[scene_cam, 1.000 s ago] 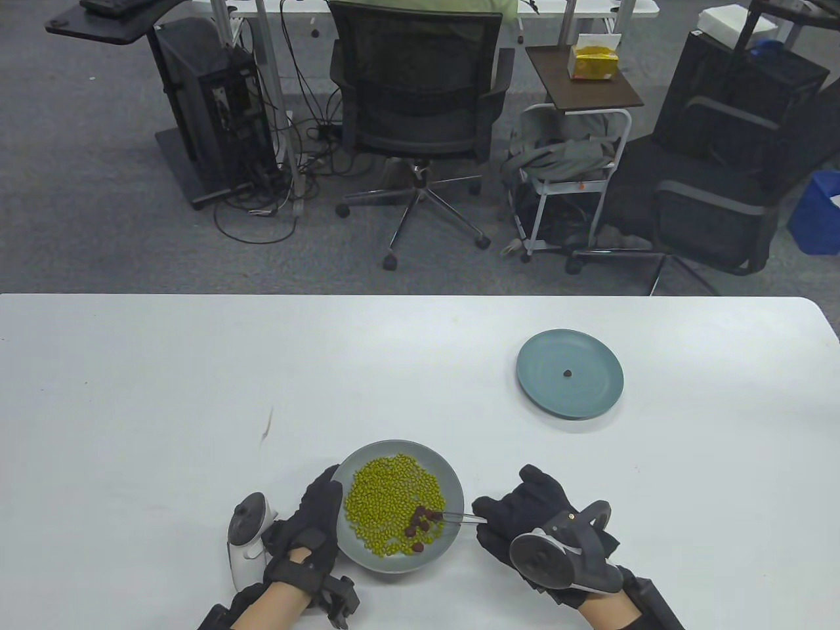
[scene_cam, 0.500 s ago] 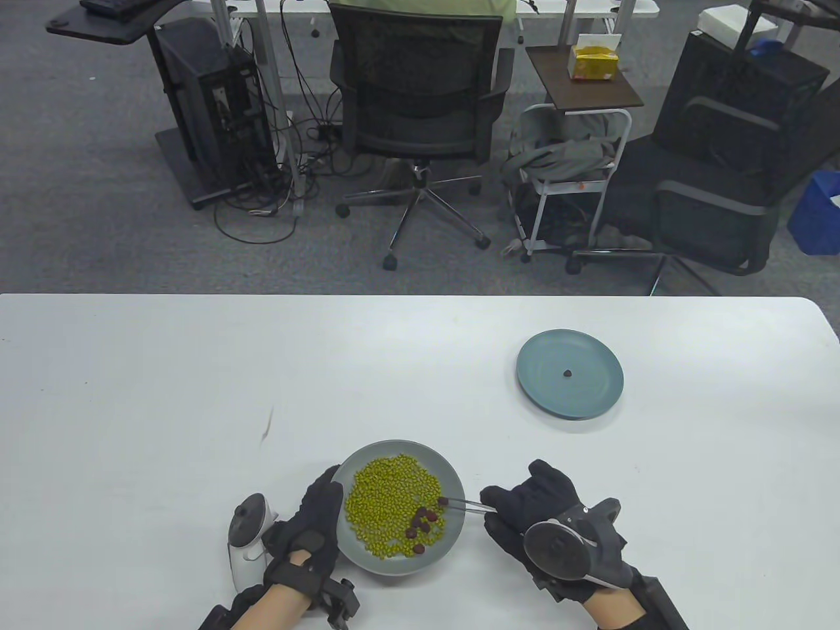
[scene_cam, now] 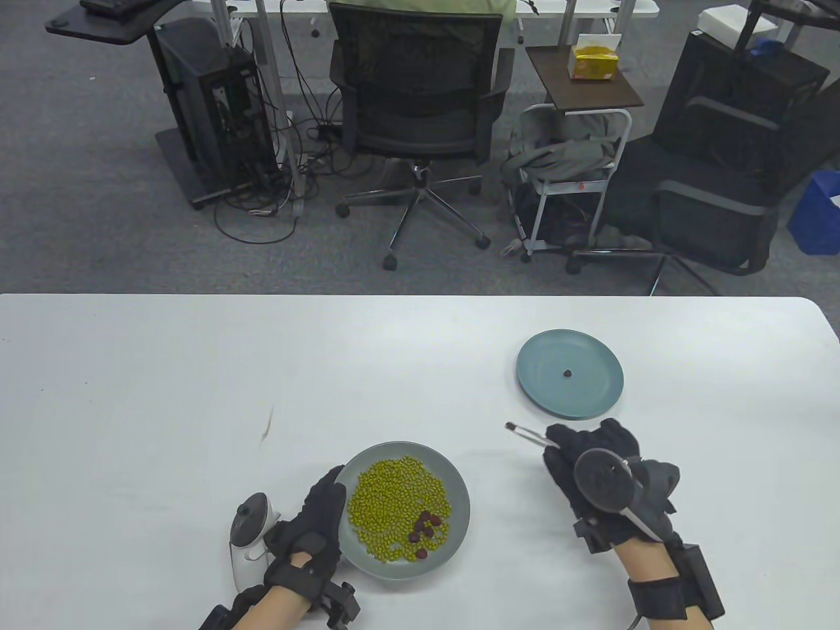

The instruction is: Pick cranberries with tweezers into plate

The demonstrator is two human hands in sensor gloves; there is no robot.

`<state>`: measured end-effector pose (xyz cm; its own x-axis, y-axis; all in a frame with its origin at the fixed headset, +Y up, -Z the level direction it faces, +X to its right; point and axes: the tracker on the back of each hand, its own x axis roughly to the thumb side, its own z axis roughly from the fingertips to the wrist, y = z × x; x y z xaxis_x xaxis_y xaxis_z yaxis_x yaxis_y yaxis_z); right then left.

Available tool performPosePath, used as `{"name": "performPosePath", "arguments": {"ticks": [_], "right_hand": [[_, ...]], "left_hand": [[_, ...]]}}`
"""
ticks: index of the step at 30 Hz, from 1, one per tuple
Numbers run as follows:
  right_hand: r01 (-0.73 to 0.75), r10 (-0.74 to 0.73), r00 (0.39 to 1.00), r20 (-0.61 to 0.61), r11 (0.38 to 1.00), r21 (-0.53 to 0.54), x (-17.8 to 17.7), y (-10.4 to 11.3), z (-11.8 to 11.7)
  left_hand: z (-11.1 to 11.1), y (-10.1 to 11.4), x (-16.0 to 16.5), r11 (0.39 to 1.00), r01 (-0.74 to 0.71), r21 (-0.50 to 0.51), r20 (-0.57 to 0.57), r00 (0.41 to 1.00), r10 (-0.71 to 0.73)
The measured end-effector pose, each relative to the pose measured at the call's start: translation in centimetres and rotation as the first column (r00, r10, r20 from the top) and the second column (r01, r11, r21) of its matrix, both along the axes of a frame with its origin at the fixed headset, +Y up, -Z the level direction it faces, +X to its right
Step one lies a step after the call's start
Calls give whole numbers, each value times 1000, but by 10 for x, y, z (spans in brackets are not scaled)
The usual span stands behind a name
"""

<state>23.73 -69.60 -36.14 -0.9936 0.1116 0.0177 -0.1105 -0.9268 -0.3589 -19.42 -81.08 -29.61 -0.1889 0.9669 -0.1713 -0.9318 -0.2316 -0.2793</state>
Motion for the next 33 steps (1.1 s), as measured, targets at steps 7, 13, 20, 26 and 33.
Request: {"name": "performPosePath", "arguments": {"ticks": [7,13,20,26,33], "right_hand": [[133,-75,950,302,975,-177,63,-40,-60],[175,-82,917,390,962,-209,64,-52,-87],[128,-5,907,422,956,-264,53,-59,-112],[123,-5,900,436,962,-243,57,-61,-106],[239,-184,946,266,952,-191,45,-37,-48]], "left_hand": [[1,0,2,1000,-2,-1,7,1000,2],[1,-4,2,1000,-1,-16,7,1000,1],[0,-3,2,1000,8,-4,12,1000,-8],[-2,-5,-1,1000,27,-6,-22,999,-28],[-4,-6,-3,999,-38,-33,-40,999,36]]}}
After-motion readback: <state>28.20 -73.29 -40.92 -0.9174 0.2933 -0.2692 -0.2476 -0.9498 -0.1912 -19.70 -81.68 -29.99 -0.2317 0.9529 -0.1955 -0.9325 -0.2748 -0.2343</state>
